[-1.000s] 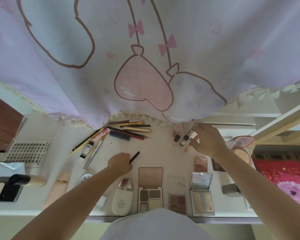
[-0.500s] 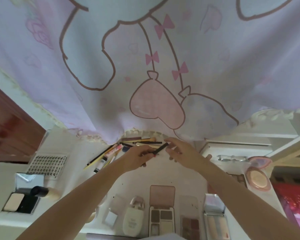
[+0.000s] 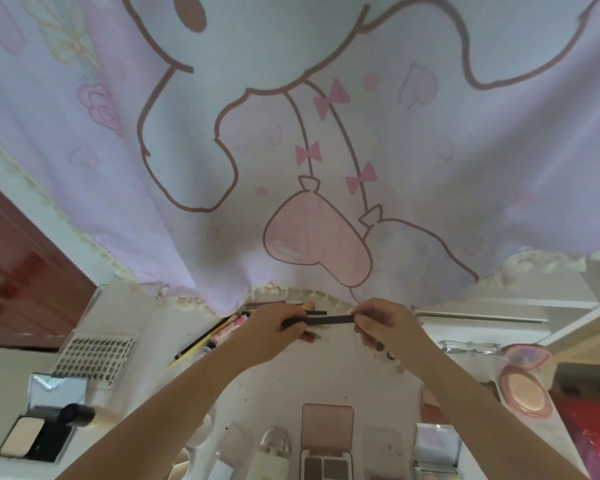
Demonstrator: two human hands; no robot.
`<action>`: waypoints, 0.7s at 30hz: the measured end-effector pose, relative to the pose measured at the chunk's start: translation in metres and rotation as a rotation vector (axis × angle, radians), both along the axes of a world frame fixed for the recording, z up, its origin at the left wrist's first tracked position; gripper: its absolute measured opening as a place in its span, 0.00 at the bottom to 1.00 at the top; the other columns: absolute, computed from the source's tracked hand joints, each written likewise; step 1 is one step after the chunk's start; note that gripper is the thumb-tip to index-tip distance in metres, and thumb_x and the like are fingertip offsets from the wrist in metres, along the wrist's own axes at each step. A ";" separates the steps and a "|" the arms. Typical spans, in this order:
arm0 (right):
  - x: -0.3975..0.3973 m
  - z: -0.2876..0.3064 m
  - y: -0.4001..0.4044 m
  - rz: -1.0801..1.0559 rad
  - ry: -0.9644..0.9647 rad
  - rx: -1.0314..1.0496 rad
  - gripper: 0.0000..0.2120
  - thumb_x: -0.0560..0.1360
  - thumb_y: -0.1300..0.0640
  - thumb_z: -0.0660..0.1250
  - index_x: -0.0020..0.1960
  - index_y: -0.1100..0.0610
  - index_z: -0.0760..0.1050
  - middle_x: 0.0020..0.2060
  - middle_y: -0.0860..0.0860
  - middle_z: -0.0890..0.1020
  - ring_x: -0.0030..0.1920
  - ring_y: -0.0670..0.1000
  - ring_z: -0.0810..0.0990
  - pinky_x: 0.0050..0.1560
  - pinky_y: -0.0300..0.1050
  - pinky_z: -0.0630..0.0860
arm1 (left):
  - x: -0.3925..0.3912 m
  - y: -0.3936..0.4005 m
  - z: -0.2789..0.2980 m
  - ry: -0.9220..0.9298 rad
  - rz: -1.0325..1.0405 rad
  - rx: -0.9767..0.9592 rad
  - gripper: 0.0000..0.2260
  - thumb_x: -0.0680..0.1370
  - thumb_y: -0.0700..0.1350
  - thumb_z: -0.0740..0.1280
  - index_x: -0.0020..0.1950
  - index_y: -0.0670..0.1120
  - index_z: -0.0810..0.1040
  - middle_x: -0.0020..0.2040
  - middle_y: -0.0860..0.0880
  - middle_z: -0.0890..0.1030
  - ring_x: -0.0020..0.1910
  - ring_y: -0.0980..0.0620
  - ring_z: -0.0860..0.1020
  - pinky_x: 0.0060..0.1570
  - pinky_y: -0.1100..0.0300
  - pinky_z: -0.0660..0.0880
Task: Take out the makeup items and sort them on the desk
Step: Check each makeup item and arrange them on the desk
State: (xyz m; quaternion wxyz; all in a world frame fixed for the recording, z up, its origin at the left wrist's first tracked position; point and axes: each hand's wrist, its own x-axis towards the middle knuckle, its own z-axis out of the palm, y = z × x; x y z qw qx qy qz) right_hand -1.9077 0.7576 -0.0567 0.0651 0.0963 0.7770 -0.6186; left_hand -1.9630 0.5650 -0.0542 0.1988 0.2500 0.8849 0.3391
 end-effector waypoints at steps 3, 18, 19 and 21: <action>0.002 0.004 -0.001 0.030 -0.001 0.071 0.13 0.76 0.67 0.61 0.38 0.53 0.74 0.29 0.49 0.77 0.21 0.39 0.72 0.24 0.28 0.68 | 0.002 0.006 0.007 0.131 -0.129 -0.109 0.09 0.80 0.44 0.58 0.51 0.44 0.77 0.37 0.59 0.68 0.37 0.55 0.71 0.33 0.71 0.65; 0.012 0.011 0.001 0.147 0.029 0.173 0.13 0.76 0.65 0.61 0.36 0.51 0.74 0.22 0.43 0.76 0.21 0.39 0.71 0.27 0.28 0.70 | 0.017 0.010 0.003 0.219 -0.263 -0.266 0.11 0.82 0.47 0.52 0.53 0.43 0.71 0.31 0.58 0.64 0.28 0.62 0.63 0.27 0.69 0.59; 0.012 0.010 0.001 0.163 0.036 0.175 0.13 0.76 0.65 0.61 0.37 0.51 0.74 0.22 0.43 0.76 0.21 0.39 0.72 0.27 0.28 0.70 | 0.018 0.009 0.003 0.204 -0.259 -0.273 0.10 0.82 0.47 0.52 0.52 0.44 0.71 0.30 0.58 0.64 0.28 0.62 0.63 0.27 0.69 0.59; 0.013 0.009 0.000 0.191 0.055 0.183 0.13 0.76 0.65 0.61 0.37 0.51 0.73 0.21 0.40 0.77 0.22 0.39 0.72 0.28 0.27 0.70 | 0.020 0.009 0.005 0.168 -0.247 -0.291 0.09 0.82 0.47 0.52 0.48 0.47 0.68 0.30 0.57 0.65 0.28 0.61 0.64 0.26 0.69 0.60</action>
